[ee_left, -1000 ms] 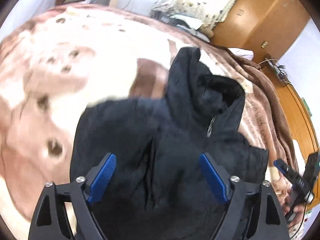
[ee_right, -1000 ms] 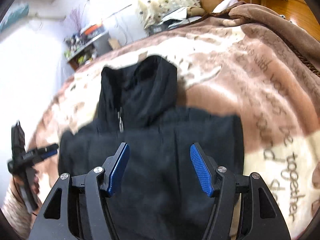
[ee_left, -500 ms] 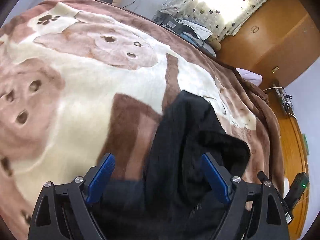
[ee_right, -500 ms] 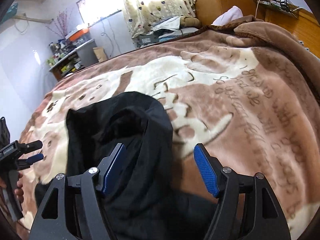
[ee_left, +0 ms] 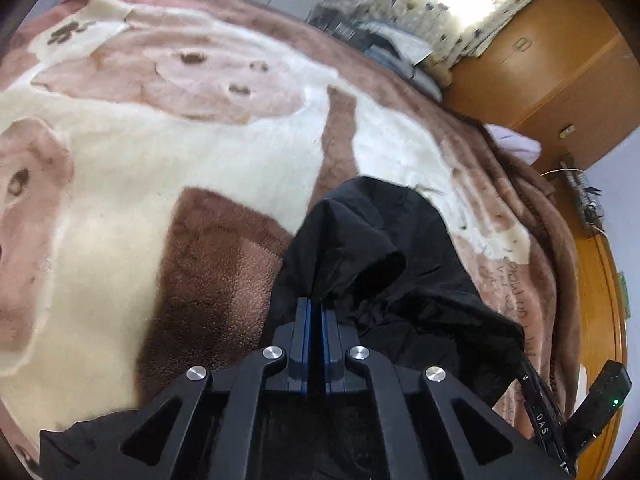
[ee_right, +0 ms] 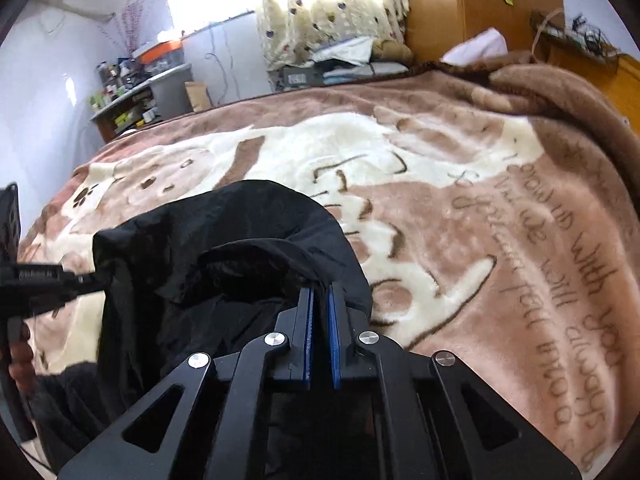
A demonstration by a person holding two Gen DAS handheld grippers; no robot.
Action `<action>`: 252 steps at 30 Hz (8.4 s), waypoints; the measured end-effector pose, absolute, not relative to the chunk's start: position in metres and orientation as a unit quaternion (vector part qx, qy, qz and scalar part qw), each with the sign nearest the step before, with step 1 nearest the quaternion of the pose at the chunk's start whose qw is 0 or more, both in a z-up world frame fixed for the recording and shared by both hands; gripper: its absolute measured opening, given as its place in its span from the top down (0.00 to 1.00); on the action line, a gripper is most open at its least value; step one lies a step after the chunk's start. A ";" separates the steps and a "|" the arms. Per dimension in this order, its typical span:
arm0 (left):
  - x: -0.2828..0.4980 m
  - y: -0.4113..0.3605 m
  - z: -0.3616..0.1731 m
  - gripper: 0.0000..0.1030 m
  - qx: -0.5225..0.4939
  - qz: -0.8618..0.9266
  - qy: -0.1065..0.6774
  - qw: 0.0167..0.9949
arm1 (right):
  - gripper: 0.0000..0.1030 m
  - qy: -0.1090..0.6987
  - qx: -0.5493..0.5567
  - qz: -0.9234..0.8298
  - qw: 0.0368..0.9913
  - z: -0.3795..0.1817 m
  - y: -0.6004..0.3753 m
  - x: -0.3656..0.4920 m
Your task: Fold large clothes
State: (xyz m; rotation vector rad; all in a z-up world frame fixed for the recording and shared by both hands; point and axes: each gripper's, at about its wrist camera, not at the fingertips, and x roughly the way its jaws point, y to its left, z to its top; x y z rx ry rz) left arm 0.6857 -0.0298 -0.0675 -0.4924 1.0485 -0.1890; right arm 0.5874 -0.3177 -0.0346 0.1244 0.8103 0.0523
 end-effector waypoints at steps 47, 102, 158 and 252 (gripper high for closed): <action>0.470 0.029 0.029 0.30 -0.229 -0.154 0.420 0.865 | 0.60 0.333 0.033 0.166 0.928 0.071 -0.274 0.409; 0.481 -0.030 -0.115 0.29 -0.063 -0.132 0.479 0.866 | 0.59 0.413 -0.002 0.079 0.907 -0.102 -0.248 0.408; 0.125 0.138 -0.033 0.13 -0.184 -0.125 0.502 0.836 | 0.44 0.326 0.048 -0.031 0.944 0.093 -0.384 -0.009; 0.400 0.078 -0.001 0.72 -0.228 -0.036 0.498 0.836 | 0.92 0.376 0.053 -0.084 0.921 0.079 -0.401 0.294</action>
